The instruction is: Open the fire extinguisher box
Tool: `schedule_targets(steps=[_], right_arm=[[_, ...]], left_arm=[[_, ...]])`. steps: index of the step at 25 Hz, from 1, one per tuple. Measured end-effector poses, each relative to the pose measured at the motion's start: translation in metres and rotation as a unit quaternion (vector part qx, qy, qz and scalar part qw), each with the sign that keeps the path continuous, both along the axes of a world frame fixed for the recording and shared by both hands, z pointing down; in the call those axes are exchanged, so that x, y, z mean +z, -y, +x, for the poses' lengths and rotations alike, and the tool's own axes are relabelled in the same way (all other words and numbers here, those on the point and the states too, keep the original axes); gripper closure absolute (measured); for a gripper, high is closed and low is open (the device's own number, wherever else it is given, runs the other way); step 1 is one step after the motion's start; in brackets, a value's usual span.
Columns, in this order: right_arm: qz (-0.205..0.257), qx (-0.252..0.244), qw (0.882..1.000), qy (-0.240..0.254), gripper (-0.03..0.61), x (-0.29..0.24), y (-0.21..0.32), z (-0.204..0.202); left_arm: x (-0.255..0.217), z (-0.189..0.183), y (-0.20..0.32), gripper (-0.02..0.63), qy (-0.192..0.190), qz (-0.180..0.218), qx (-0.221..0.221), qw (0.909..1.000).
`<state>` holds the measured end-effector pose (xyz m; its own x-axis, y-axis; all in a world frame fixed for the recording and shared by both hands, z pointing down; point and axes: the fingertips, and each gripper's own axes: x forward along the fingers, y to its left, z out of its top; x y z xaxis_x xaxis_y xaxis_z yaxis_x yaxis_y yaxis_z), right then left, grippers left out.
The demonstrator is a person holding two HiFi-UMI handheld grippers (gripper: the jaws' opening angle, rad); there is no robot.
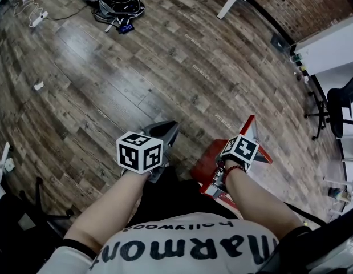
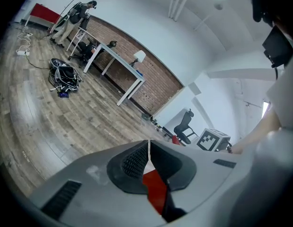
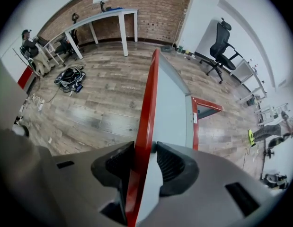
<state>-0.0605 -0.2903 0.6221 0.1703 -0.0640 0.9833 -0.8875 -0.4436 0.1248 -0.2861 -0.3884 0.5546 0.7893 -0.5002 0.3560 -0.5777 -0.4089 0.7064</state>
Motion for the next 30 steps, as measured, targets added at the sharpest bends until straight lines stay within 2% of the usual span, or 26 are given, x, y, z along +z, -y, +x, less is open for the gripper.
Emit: schedule_targets(steps=[5, 9, 14, 17, 19, 21, 23, 25, 27, 30], right_arm=[[0.038, 0.017, 0.998, 0.040, 0.430, -0.013, 0.001, -0.003], [0.073, 0.023, 0.993, 0.088, 0.431, -0.036, 0.004, -0.003], [0.125, 0.008, 0.981, 0.146, 0.431, -0.074, 0.001, 0.022], [0.164, -0.021, 0.968, 0.188, 0.431, -0.100, -0.004, 0.055], [0.206, -0.036, 0.953, 0.220, 0.433, -0.121, -0.003, 0.079], [0.260, -0.047, 0.933, 0.246, 0.443, -0.147, -0.001, 0.102], [0.306, -0.061, 0.908, 0.281, 0.448, -0.172, -0.001, 0.121], [0.347, -0.086, 0.877, 0.321, 0.449, -0.199, -0.002, 0.132], [0.378, -0.141, 0.849, 0.343, 0.449, -0.225, -0.007, 0.138], [0.422, -0.255, 0.804, 0.334, 0.449, -0.271, -0.020, 0.141]], left_arm=[[-0.014, 0.007, -0.012, 0.594, 0.020, 0.010, -0.003, 0.9997], [-0.037, 0.027, -0.023, 0.594, 0.035, 0.028, -0.003, 0.9990], [-0.071, 0.071, -0.041, 0.594, 0.048, 0.053, 0.001, 0.9974], [-0.096, 0.112, -0.056, 0.594, 0.044, 0.072, 0.008, 0.9964], [-0.114, 0.138, -0.064, 0.594, 0.041, 0.086, 0.009, 0.9954], [-0.130, 0.163, -0.072, 0.594, 0.049, 0.106, 0.015, 0.9931], [-0.145, 0.192, -0.081, 0.594, 0.055, 0.124, 0.024, 0.9906], [-0.162, 0.220, -0.091, 0.594, 0.045, 0.135, 0.029, 0.9894], [-0.180, 0.248, -0.104, 0.594, 0.038, 0.149, 0.043, 0.9872], [-0.208, 0.290, -0.128, 0.594, 0.041, 0.183, 0.085, 0.9785]])
